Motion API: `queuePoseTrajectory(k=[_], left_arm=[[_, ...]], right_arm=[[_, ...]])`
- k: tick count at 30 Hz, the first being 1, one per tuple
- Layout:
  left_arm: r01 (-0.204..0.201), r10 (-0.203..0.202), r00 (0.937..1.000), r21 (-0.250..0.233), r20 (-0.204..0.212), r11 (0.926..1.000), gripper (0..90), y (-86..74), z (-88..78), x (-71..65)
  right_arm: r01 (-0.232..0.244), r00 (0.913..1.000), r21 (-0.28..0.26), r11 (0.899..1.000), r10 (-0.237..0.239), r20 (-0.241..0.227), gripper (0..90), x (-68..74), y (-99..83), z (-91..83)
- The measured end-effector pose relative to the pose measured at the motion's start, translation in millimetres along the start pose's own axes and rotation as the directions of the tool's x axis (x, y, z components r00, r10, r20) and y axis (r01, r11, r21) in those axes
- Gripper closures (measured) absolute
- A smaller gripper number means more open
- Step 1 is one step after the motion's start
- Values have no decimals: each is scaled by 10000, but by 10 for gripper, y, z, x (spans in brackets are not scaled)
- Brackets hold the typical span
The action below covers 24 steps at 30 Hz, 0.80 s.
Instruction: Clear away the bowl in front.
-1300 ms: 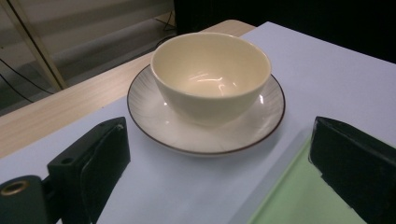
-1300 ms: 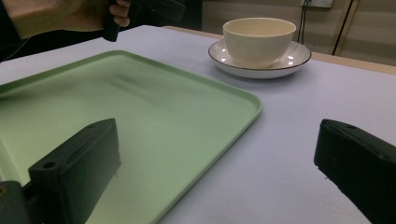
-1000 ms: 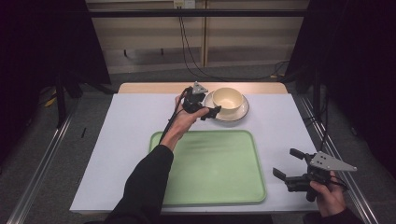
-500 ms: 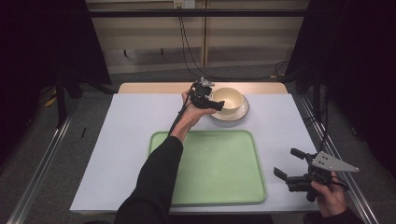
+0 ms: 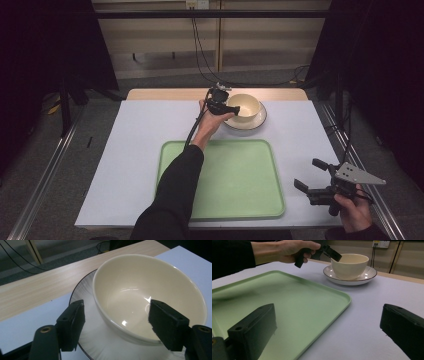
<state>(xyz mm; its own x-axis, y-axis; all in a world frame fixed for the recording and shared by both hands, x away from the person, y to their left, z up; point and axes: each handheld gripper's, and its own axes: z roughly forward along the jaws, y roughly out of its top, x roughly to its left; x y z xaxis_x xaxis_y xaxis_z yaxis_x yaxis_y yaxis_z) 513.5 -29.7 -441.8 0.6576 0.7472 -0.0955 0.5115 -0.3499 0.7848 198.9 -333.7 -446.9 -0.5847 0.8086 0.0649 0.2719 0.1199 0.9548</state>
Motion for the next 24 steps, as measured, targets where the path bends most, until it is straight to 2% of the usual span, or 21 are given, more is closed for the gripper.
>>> queuePoseTrajectory(k=[2, 4, 6, 7, 11, 12, 15, 16, 19, 20, 21, 23, 24], left_arm=[[198, -196, 9997, 131, -112, 9997, 323, 7, 12, 12], [467, -470, 9988, 245, 126, 9986, 345, 9, 14, 30], [315, -323, 9993, 456, 162, 9985, 373, 25, -1, 30], [237, -244, 9996, 564, 117, 9981, 422, 41, -14, 25], [381, -398, 9990, 838, 184, 9957, 505, 64, -3, 32], [517, -533, 9985, 1037, 126, 9933, 508, 73, 16, 26], [655, -662, 9978, 1173, 25, 9909, 519, 74, 34, 20], [842, -850, 9964, 1266, 14, 9884, 524, 69, 49, 19], [797, -796, 9968, 1362, -65, 9875, 545, 64, 71, 7], [814, -815, 9967, 1660, -60, 9828, 571, 64, 82, 6], [647, -657, 9978, 2002, -15, 9776, 598, 38, 117, 14], [710, -736, 9973, 2072, 50, 9757, 590, 27, 131, 20], [908, -964, 9952, 2069, 171, 9741, 595, 25, 148, 31]], right_arm=[[-4, 10000, -11, 10000, 4, -7, 3, 1, 0, 1], [43, 10000, -2, 10000, -43, 34, 3, -5, -1, 5], [-9, 10000, -40, 10000, 9, 56, 3, -3, -1, 6], [20, 10000, -3, 10000, -20, 33, 3, -5, -2, 4], [-73, 10000, -33, 10000, 73, 43, 3, 0, 0, 5], [-37, 10000, -10, 10000, 37, 15, 3, -2, -1, 8], [23, 10000, 47, 10000, -22, -19, 4, -4, -3, 10], [-3, 10000, 6, 10000, 3, -22, 4, -5, -2, 8], [-90, 10000, -7, 10000, 90, 35, 4, -4, -2, 6], [17, 10000, 50, 10000, -17, -45, 4, -5, -7, 11], [-15, 10000, 53, 10000, 15, -54, 4, 2, -8, 13], [-10, 10000, 60, 10000, 10, -78, 4, 3, -8, 11], [-6, 10000, 43, 10000, 6, -57, 4, -3, -6, 9]])
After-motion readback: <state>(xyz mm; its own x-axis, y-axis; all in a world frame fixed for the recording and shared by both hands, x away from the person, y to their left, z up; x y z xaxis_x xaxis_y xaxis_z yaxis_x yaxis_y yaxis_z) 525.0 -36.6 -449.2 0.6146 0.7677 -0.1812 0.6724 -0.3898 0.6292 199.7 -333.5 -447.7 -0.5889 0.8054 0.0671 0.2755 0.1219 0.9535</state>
